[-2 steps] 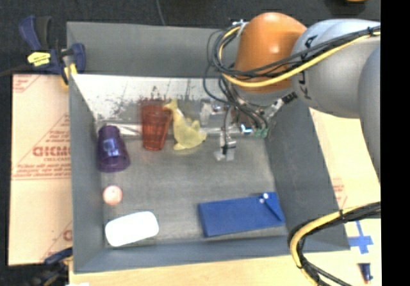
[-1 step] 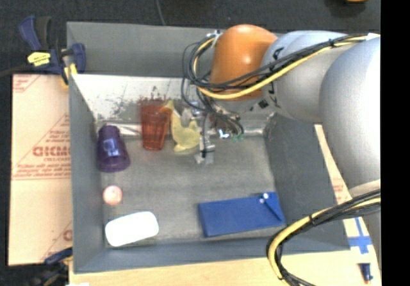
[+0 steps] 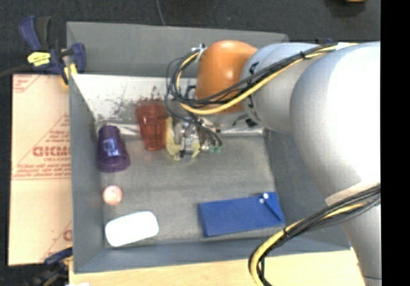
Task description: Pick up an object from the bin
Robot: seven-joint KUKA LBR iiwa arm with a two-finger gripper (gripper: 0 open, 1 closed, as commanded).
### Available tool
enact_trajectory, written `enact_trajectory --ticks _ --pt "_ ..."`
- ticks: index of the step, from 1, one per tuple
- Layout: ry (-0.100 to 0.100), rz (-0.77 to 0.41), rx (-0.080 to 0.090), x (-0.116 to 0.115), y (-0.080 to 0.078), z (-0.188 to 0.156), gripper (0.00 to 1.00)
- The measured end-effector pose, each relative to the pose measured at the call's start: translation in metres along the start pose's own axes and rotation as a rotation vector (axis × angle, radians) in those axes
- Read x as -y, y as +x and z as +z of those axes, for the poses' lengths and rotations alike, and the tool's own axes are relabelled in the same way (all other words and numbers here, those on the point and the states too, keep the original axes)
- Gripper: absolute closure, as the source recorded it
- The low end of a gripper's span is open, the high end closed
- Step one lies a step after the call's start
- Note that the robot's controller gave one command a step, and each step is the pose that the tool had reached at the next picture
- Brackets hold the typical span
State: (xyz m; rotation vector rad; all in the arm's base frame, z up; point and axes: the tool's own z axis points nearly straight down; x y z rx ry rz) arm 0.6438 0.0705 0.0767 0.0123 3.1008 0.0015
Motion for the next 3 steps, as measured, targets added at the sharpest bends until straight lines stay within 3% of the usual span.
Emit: enact_trajectory --ticks 1,2,3 --pt "0.0 0.0 0.0 0.0 0.0 0.0 1.0" --pt "-0.002 0.025 0.008 -0.002 -0.006 -0.037 1.0" --pt "-0.002 0.028 0.003 0.0 -0.005 -0.044 1.0"
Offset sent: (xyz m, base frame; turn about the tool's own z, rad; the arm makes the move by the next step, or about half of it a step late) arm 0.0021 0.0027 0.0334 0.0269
